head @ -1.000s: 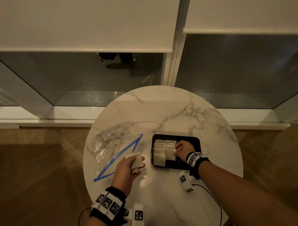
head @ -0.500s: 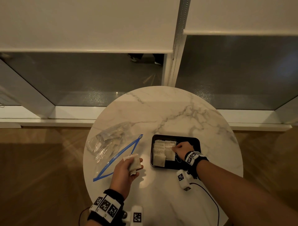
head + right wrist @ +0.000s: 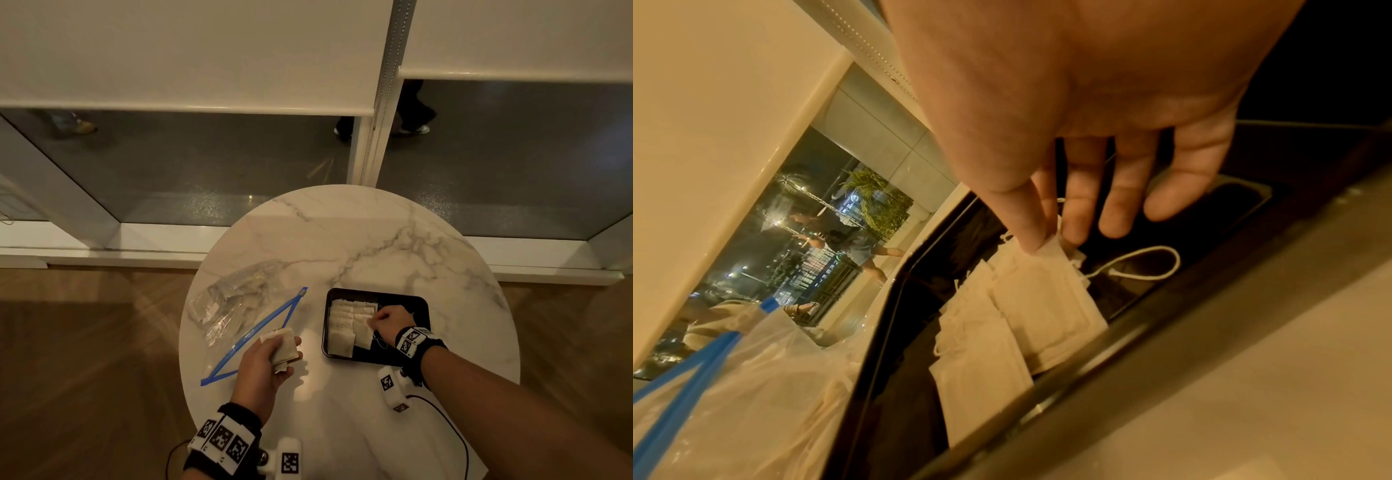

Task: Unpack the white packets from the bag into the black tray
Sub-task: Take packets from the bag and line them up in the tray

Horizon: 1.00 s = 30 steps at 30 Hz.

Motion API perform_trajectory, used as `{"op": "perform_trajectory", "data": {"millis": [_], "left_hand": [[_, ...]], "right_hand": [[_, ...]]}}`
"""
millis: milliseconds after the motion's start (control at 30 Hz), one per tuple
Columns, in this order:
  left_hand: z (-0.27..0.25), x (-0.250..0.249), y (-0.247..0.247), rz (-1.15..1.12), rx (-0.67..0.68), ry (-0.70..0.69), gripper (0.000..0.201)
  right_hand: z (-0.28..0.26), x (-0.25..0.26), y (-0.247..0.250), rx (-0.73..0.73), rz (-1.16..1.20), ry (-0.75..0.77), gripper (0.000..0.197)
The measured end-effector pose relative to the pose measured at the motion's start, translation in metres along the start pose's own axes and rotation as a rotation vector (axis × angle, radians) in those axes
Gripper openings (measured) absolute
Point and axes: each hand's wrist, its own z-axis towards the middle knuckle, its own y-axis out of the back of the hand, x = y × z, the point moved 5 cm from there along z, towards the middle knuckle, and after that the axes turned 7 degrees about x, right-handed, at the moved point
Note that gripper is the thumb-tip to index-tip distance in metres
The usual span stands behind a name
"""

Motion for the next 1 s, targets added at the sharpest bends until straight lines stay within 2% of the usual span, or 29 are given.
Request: {"op": "perform_trajectory", "data": {"millis": [167, 267, 467, 633, 833, 1000], "left_hand": [[0.0, 0.0, 0.0, 0.007, 0.0, -0.002, 0.022], [0.0, 0.0, 0.001, 0.007, 0.001, 0.0, 0.021], [0.0, 0.0, 0.004, 0.027, 0.0, -0.009, 0.022], [-0.001, -0.003, 0.004, 0.025, -0.002, -0.008, 0.02], [0.0, -0.003, 0.005, 0.033, -0.013, -0.003, 0.021], [0.002, -0.002, 0.005, 0.031, -0.016, 0.006, 0.021]], "right_hand": [[-0.001, 0.001, 0.004, -0.049, 0.001, -0.003, 0.01], [0.001, 0.002, 0.004, -0.068, 0.008, 0.0, 0.018], [0.004, 0.006, 0.003, -0.053, 0.088, -0.066, 0.023], [0.009, 0.009, 0.002, -0.049, 0.093, -0.107, 0.019], [0.015, 0.006, -0.001, -0.021, 0.128, -0.138, 0.027], [0.016, 0.006, -0.003, -0.021, 0.136, -0.149, 0.022]]}}
